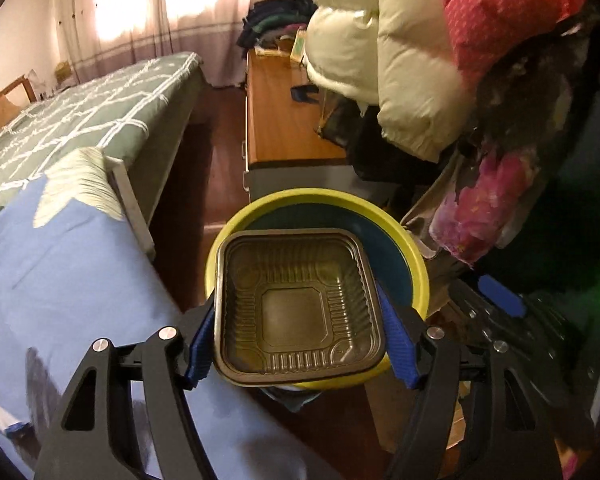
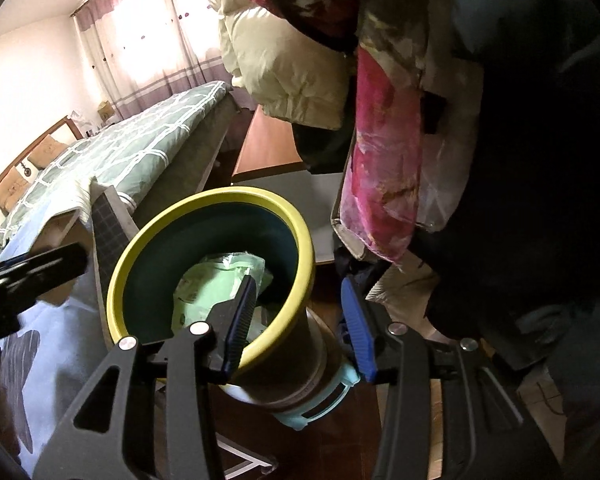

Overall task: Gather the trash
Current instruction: 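Carry the brown tray over the bin and open the left gripper, then move the right gripper back to the table toward the white wrapper packet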

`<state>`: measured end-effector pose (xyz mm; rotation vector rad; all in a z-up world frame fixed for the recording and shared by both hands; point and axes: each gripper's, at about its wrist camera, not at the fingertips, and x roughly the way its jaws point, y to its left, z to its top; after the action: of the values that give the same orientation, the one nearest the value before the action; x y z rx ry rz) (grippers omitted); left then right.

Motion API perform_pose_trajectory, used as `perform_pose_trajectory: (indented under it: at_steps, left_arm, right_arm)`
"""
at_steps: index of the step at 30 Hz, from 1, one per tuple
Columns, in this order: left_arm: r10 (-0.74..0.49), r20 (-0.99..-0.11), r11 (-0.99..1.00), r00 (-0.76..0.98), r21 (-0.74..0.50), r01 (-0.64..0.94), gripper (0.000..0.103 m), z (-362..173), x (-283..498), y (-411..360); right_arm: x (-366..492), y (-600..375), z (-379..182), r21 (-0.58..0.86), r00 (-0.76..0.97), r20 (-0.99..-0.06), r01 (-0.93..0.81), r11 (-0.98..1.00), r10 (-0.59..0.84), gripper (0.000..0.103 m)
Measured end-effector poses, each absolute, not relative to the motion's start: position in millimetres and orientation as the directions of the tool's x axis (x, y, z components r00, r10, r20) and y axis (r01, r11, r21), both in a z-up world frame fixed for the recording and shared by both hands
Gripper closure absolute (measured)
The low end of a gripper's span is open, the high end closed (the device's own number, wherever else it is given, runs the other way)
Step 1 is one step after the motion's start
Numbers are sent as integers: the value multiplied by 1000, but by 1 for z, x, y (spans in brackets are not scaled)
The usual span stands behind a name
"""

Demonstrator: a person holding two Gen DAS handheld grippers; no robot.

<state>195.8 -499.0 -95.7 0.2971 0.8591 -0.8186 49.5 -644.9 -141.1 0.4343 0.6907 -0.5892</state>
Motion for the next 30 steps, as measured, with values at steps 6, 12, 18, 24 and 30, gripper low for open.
perform_pose_trajectory:
  at_steps: [6,12,18,24,30]
  left_arm:
    - [-480,-786,671,389,-43,741,20,-111,204,-520]
    - [-504,-755,685,420,-53,726,14,-93,199,-504]
    - [-547,-659,735,516,-83,673,7,-53,177,-429]
    - [-495,-581,814,646,-50,578,5,-31,162,-344]
    - [-345,-545,917,764,-24,397,5,-30,163,-242]
  right_arm:
    - [50,-648,-145,180,614,-707,636,751,-351,60]
    - [48,-646,-143,184,621,-702,630,755,-348,59]
    - [51,-636,-141,184,634,-697,610,771,-336,56]
    - [63,-611,-136,168,647,-695,571,803,-315,56]
    - [82,-576,-127,145,666,-691,510,848,-282,56]
